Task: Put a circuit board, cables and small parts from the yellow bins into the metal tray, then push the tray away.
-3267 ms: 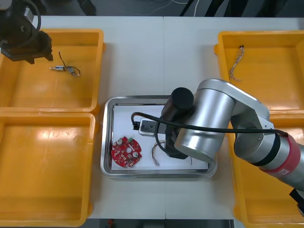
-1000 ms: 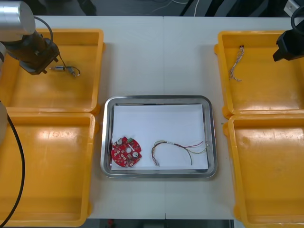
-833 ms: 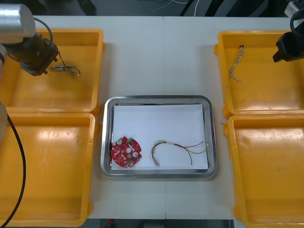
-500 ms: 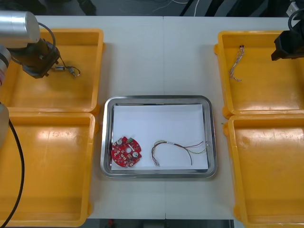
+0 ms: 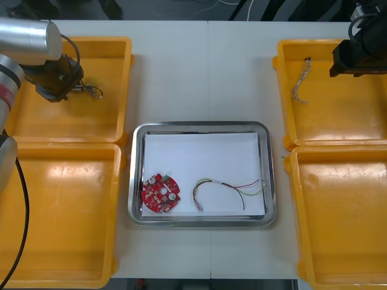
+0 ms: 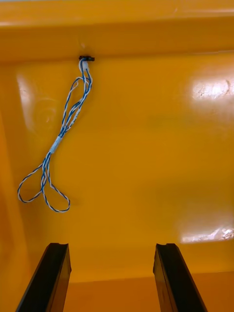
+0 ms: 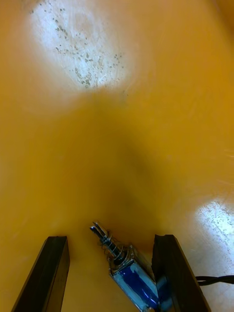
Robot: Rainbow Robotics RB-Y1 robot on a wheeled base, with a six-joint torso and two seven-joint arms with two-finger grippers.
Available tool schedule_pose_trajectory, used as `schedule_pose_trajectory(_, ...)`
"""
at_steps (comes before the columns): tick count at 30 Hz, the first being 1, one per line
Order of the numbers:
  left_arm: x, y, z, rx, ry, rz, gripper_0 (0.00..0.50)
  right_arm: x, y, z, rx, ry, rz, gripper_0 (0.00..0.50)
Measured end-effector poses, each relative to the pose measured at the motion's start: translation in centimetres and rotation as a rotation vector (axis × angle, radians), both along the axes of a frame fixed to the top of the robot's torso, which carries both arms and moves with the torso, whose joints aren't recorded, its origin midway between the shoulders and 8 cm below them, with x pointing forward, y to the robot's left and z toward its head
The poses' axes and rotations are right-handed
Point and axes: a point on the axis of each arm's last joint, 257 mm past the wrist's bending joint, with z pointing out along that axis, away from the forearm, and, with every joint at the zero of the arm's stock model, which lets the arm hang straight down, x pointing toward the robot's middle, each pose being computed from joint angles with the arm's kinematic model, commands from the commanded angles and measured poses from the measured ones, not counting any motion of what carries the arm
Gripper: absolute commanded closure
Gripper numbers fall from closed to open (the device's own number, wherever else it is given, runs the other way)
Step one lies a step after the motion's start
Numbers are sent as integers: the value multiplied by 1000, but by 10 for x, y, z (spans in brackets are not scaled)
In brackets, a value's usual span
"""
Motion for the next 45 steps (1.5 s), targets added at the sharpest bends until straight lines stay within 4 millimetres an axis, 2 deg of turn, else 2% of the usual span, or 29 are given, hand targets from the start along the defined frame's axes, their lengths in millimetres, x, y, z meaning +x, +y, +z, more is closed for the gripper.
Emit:
schedule_pose_trajectory(4, 1, -3, 0, -2, -1, -4, 0, 3, 4, -12, 18, 10, -25, 0)
schedule_pose_trajectory(5, 1, -3, 0, -2, -1, -4, 11, 5, 6, -14, 21, 8, -26, 0)
schedule_pose_trajectory(6, 1, -4, 0, -2, -1, -5, 58, 6, 8, -15, 26, 4, -30, 0)
schedule_pose_trajectory(7, 1, -4, 0, -2, -1, -5, 152, 8, 10, -15, 34, -3, -37, 0)
schedule_pose_trajectory(8, 1, -4, 0, -2, -1, -5, 286, 10, 12, -16, 44, -10, -46, 0)
schedule_pose_trajectory(9, 1, -4, 0, 0, -1, -6, 452, 13, 15, -16, 60, -20, -63, 0)
schedule_pose_trajectory(10, 1, -4, 0, 4, 0, -8, 500, 16, 18, -17, 79, -33, -86, 0)
schedule_pose_trajectory(17, 2, -7, -1, 25, 5, -23, 500, 25, 28, -30, 116, -67, -122, 0)
schedule_pose_trajectory(26, 2, -8, -1, 19, 5, -24, 500, 21, 23, -71, 120, -60, -138, 0)
schedule_pose_trajectory(31, -2, -10, -3, 0, 20, -23, 500, 17, 24, -87, 125, -48, -140, 0)
schedule_pose_trajectory(38, -28, 0, -5, -11, 127, -9, 500, 16, 31, -94, 132, -42, -140, 0)
schedule_pose_trajectory(45, -57, 15, 25, 74, 239, -144, 500, 15, 39, -100, 150, -33, -150, 0)
